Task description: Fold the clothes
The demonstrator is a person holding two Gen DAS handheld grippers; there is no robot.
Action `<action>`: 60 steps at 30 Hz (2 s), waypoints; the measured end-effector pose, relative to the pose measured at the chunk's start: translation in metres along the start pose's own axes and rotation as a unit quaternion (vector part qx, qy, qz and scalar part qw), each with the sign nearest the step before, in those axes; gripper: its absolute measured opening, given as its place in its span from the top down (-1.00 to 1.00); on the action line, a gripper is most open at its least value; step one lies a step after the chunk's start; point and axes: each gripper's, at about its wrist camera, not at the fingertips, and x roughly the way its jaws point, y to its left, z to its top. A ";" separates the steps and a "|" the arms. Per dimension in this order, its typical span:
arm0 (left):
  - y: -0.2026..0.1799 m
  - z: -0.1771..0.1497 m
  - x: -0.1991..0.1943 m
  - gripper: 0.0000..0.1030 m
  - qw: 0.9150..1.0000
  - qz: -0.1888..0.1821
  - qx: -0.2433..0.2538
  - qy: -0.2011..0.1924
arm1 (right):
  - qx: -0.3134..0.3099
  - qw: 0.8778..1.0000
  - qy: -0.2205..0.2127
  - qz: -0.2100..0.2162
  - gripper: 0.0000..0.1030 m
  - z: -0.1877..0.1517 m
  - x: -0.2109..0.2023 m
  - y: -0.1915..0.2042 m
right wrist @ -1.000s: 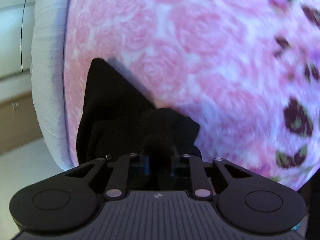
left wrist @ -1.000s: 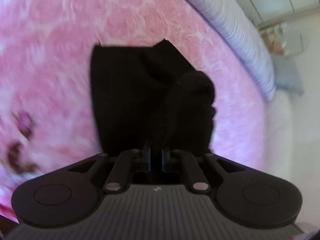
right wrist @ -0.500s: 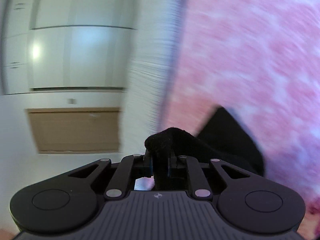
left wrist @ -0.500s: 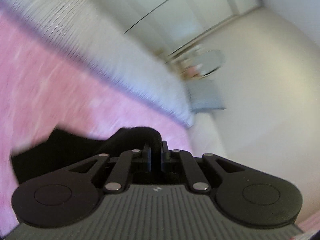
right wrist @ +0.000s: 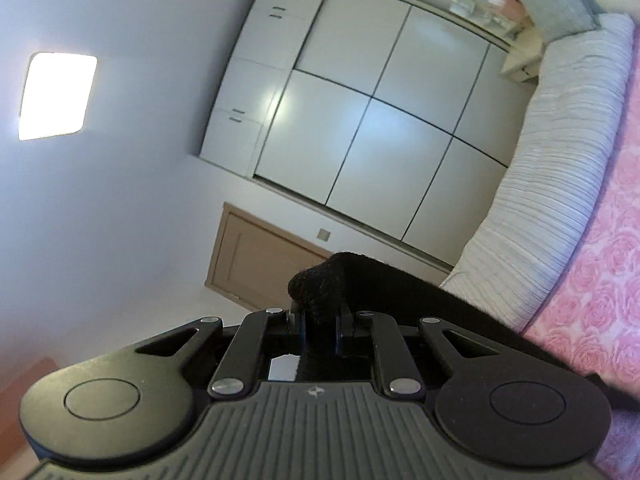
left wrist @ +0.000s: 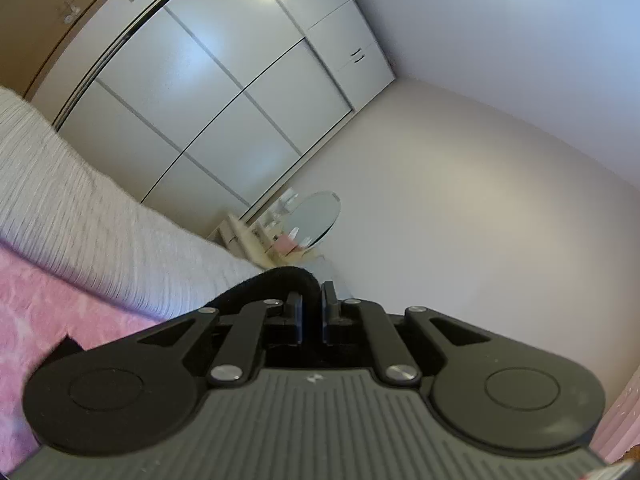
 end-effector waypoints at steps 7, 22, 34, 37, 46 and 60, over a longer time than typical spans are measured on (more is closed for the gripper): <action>-0.012 -0.002 -0.011 0.90 1.000 0.000 -0.007 0.006 | -0.059 0.998 -0.010 0.034 0.72 0.023 -0.012 0.062; 0.047 0.031 0.106 0.90 0.995 0.098 -0.013 0.019 | -0.031 0.997 0.020 -0.069 0.72 0.077 0.102 0.004; 0.015 0.027 0.111 0.89 0.996 0.061 0.067 -0.014 | -0.100 0.995 0.001 -0.024 0.71 0.100 0.083 0.031; 0.049 -0.036 0.088 0.89 0.994 0.093 0.049 0.029 | -0.097 0.992 0.040 -0.071 0.71 0.076 0.061 -0.002; 0.196 -0.296 0.000 0.95 0.903 0.337 -0.108 0.243 | -0.018 0.887 0.274 -0.370 0.31 -0.068 -0.026 -0.218; 0.237 -0.386 0.022 0.42 0.862 0.395 -0.097 0.302 | -0.023 0.862 0.312 -0.400 0.17 -0.112 -0.058 -0.326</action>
